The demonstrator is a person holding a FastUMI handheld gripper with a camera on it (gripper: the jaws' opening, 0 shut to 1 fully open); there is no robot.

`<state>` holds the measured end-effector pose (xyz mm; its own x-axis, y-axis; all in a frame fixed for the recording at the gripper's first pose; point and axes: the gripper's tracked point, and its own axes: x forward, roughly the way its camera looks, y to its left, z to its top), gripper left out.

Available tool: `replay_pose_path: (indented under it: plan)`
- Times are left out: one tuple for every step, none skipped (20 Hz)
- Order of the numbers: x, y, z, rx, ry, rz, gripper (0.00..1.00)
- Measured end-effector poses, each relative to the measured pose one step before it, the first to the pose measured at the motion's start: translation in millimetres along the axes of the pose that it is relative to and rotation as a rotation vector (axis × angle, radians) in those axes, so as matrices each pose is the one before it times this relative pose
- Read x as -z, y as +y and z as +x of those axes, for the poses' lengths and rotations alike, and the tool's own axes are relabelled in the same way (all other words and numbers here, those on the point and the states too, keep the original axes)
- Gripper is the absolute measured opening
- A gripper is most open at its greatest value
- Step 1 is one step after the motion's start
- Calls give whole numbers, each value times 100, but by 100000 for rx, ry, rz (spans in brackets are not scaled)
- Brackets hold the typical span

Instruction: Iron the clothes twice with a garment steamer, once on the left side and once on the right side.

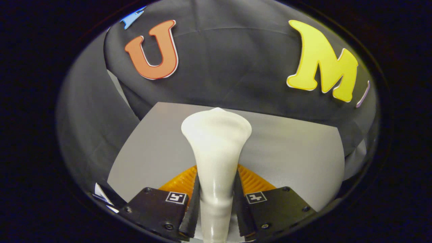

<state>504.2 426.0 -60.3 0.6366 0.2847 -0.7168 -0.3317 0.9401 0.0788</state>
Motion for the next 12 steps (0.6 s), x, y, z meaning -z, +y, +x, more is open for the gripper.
replay_pose_path:
  plan:
    - [-288, -159, -271, -913, -2011, 1559, 49]
    - [-258, -235, -476, -238, -2338, 447, 48]
    - [-402, -305, -682, -329, -3014, 397, 47]
    - [224, -138, -1123, -933, -1603, 326, 47]
    - [217, 214, -1019, -1503, -2164, -595, 47]
    - [-222, 66, -1151, -406, -4240, -1395, 47]
    - [-377, -205, -1253, 518, -4549, -875, 47]
    - [76, 50, -1496, -626, -3734, 139, 47]
    - [231, 159, -1648, -962, -2656, 1098, 46]
    - [306, 9, -1588, -777, -2569, 320, 46]
    - [89, -182, -1726, -488, -4320, 136, 46]
    - [58, -121, -1799, -628, -4043, -78, 46]
